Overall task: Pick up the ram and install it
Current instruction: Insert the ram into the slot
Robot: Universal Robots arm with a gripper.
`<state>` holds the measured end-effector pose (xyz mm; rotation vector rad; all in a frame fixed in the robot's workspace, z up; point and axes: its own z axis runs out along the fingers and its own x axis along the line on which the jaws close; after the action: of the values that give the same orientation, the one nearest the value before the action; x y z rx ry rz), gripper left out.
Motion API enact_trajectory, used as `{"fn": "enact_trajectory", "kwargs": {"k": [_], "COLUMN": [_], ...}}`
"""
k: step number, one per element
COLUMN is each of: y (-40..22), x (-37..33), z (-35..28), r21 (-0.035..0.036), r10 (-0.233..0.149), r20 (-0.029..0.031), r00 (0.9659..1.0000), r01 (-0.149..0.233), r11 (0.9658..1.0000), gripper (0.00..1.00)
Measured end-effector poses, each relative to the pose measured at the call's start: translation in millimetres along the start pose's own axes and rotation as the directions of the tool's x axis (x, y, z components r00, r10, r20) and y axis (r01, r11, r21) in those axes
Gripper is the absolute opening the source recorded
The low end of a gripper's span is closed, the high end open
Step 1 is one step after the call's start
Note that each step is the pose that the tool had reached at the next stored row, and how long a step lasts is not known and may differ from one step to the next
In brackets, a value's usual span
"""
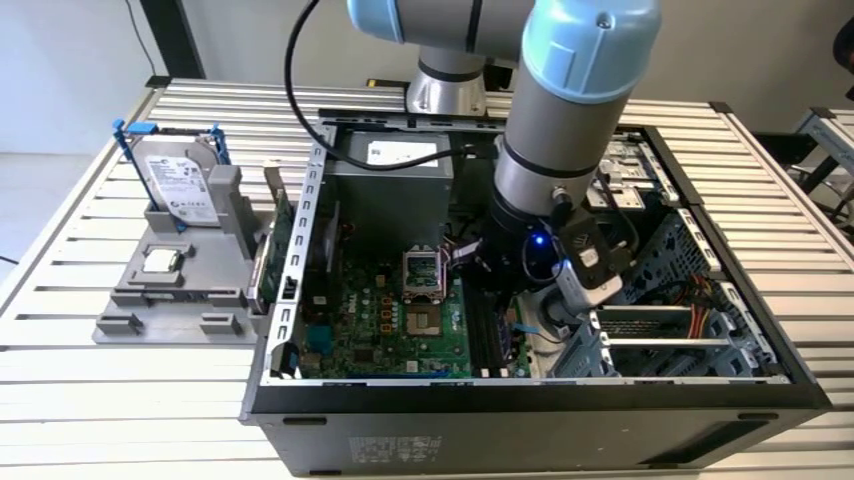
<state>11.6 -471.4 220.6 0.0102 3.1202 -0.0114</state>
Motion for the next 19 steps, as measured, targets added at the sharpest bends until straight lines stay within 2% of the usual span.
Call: {"fn": "enact_trajectory", "kwargs": {"k": [10, 19], "y": [0.0, 0.1], "x": [0.1, 0.1], "z": [3.1, 3.1], "r21": [0.0006, 0.0001], "r10": [0.0, 0.002], "r20": [-0.0006, -0.0005], "r00": [1.0, 1.0], "r01": [0.0, -0.002], "r11": [1.0, 1.0], "gripper": [0.0, 0.0]}}
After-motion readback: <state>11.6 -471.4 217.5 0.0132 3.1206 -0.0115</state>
